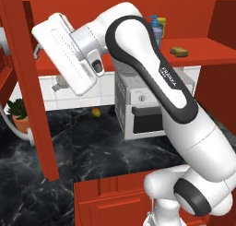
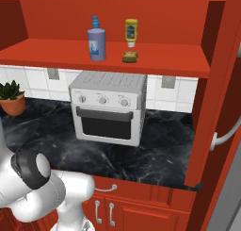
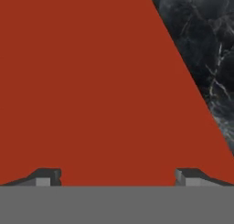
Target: Pick the soap dispenser and sponge from the cabinet and place them on the counter.
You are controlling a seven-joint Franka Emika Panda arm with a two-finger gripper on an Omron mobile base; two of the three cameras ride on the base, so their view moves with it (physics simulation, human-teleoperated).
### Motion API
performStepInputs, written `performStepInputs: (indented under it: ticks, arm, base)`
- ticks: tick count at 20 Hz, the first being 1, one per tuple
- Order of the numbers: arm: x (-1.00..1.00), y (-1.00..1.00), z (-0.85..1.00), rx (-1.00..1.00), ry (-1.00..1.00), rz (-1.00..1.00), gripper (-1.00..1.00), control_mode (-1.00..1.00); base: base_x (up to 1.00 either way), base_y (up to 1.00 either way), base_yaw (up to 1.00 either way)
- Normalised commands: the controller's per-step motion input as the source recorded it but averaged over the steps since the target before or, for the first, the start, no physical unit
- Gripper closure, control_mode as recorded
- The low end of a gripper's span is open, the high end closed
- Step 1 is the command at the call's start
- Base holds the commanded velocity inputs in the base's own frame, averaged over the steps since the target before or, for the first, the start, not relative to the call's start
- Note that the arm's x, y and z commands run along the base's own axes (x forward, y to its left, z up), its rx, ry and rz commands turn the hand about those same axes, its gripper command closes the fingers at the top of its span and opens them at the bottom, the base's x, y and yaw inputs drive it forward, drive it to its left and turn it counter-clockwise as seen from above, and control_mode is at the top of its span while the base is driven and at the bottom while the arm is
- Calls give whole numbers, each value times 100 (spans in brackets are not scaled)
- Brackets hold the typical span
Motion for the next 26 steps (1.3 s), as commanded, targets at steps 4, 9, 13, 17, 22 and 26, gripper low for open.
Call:
performStepInputs:
  ticks: [4,9,13,17,22,26]
  arm:
    - [-19,-18,-2,-1,-18,0,-100,-100]
    - [-24,-30,-3,-2,-24,0,-100,-100]
    - [-20,-31,-6,-3,-25,0,-100,-100]
    - [-29,-43,0,-2,-26,0,-100,-100]
    - [-32,-49,0,-4,-17,0,-100,-100]
    - [-39,-44,0,-7,-13,0,-100,-100]
  base:
    - [0,0,0]
    - [0,0,0]
    - [0,0,0]
    - [0,0,0]
    - [0,0,0]
    - [0,0,0]
